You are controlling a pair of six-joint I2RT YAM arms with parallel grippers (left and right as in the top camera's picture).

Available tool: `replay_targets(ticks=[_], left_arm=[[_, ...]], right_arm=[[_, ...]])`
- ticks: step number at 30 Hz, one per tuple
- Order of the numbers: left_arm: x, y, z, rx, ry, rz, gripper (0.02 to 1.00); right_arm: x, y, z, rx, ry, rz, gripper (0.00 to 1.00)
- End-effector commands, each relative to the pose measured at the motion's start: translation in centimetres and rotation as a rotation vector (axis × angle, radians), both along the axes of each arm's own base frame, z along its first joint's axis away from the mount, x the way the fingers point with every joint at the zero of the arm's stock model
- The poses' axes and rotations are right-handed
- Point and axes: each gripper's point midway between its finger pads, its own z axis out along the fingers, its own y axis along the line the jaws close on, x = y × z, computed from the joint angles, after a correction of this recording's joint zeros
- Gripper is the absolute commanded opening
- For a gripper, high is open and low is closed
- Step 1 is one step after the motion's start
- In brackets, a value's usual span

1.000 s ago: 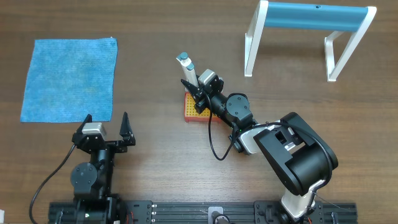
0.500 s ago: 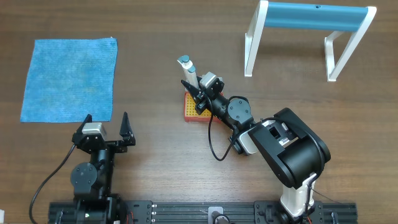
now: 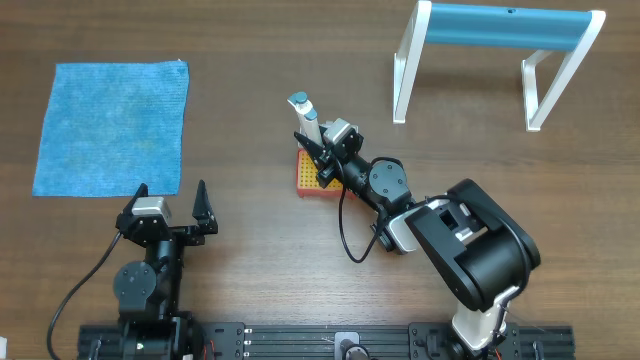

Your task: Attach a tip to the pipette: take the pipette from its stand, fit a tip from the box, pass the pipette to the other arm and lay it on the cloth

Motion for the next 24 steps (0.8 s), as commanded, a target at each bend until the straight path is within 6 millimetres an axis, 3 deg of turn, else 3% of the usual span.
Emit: replay_targets(ticks=[1, 4, 7, 9, 11, 14, 17, 24], left_arm=[[0.0, -0.2, -0.1, -0.006, 0.002, -0.009, 0.996], [0.0, -0.2, -0.1, -0.006, 0.002, -0.009, 0.998], [0.0, -0.2, -0.1, -0.005, 0.002, -0.009, 0.996], [0.0, -0.2, -0.1, -0.006, 0.002, -0.009, 0.996], [0.0, -0.2, -0.1, -0.005, 0.002, -0.009, 0.996], [0.0, -0.2, -0.1, -0.006, 0.002, -0.009, 0.996], [0.0, -0.2, -0.1, -0.006, 0.002, -0.009, 0.998], [0.0, -0.2, -0.1, -0.006, 0.002, -0.009, 0.998]], right_arm=[[-1.0, -0.7, 6.4, 0.083, -0.121, 0.001, 0.082], [-1.6, -1.4, 9.5, 0.118, -0.185, 0.004, 0.08], [-3.8, -0.8, 12.4, 0.114, -0.231, 0.115, 0.08], [-4.8, -0.4, 15.2, 0.038, -0.099, 0.171, 0.08], [-5.5, -0.6, 16.7, -0.029, 0.04, 0.175, 0.082], [-7.8, -0.5, 15.7, -0.12, 0.246, 0.214, 0.082], [-8.6, -0.8, 15.0, -0.009, 0.47, 0.208, 0.082], [-8.4, -0.9, 14.8, 0.081, 0.603, 0.183, 0.084]])
